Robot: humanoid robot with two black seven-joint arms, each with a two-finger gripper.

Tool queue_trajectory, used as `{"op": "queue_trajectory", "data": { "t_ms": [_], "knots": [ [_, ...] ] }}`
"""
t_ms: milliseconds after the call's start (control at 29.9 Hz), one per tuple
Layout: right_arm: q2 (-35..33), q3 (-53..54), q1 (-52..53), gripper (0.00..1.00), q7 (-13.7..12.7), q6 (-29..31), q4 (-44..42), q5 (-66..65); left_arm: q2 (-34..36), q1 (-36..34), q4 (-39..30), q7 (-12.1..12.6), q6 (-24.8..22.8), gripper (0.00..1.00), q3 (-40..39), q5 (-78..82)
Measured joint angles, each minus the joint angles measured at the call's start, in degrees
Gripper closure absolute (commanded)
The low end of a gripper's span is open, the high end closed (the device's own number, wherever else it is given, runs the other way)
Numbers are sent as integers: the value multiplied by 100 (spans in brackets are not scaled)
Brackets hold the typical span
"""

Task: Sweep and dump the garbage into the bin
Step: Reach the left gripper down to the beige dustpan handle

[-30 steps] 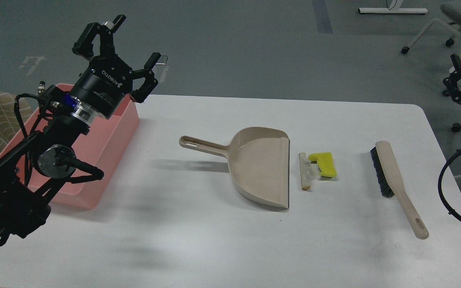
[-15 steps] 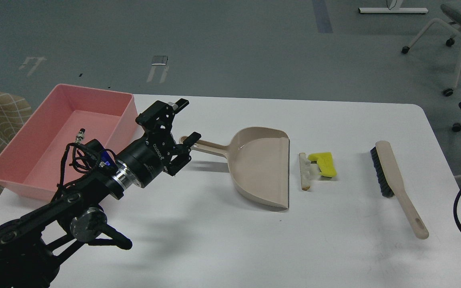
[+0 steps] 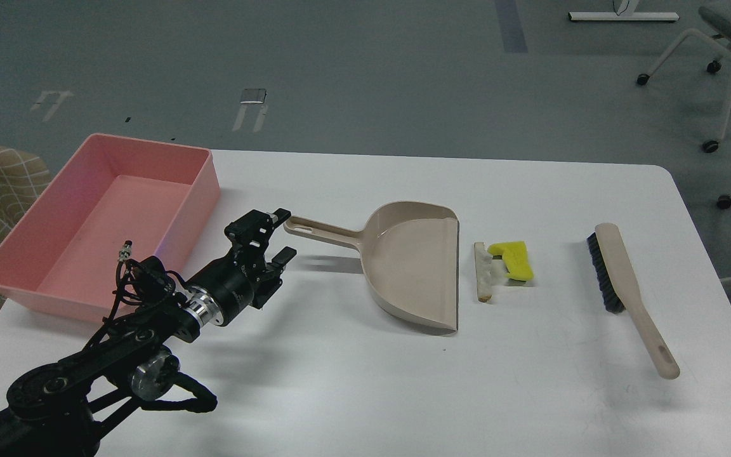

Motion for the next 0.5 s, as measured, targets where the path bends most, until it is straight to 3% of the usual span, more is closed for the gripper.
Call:
{"op": "queue_trajectory", "data": {
  "t_ms": [268,502],
  "knots": [
    [4,21,-52,0,0,-19,26,5,-362,-433,842,-134,-61,24,282,-1],
    [0,61,-85,0,0,-19,31,7,-462,-510,920,-180,-55,25,249,-13]
  ]
}}
